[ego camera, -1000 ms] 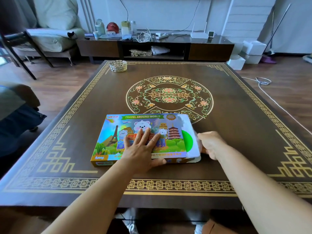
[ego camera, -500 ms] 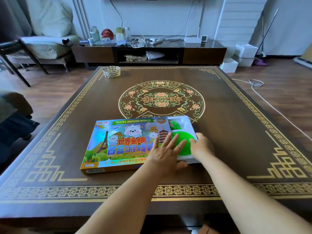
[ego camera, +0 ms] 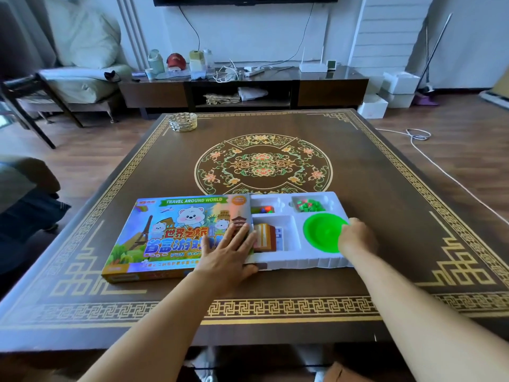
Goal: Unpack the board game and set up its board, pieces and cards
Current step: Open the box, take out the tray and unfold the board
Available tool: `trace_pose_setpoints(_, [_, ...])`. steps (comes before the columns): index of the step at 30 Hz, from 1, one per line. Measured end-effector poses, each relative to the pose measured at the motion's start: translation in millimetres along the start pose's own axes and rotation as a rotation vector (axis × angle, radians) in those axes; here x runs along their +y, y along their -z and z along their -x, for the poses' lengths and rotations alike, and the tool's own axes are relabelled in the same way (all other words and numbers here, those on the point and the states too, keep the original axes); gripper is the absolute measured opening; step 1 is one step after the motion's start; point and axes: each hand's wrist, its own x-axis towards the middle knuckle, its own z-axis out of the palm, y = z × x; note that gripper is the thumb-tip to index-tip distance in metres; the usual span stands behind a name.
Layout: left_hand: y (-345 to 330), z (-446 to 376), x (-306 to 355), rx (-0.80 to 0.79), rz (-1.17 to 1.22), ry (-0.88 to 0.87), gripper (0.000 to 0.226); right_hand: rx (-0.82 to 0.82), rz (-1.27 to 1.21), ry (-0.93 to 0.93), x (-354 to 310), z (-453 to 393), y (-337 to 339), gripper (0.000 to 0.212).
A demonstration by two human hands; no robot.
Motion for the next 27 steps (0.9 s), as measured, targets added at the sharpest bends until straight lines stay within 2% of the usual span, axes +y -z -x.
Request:
trace_pose_setpoints(10, [-5.6, 18.3, -45.1, -0.007, -0.017, 0.039, 0.069, 0.057, 0.002, -0.033, 21.8, -8.6, 15.9, 0.034])
trace_pose_setpoints(16, [-1.2, 21.8, -49.9, -0.028, -0.034, 0.02, 0.068, 0.034, -0.008, -0.022, 19.5, -4.6, 14.2, 0.035])
trace_pose_setpoints(21, [0.9, 25.2, -52.0, -0.026, -0.032, 0.011, 0.098, 0.042, 0.022, -0.067, 11.1, 8.8, 16.0, 0.048])
trace_pose_setpoints(24, [-0.6, 28.2, -54.7, -0.005, -0.014, 0.03, 0.095, 0.103, 0.005, 0.008, -12.0, 23.8, 18.2, 0.047])
trace_pose_setpoints(27, [-4.2, 34.0, -61.5, -0.007, -0.005, 0.061, 0.079, 0.121, -0.102, 0.204, -48.6, 43.5, 13.2, 0.037])
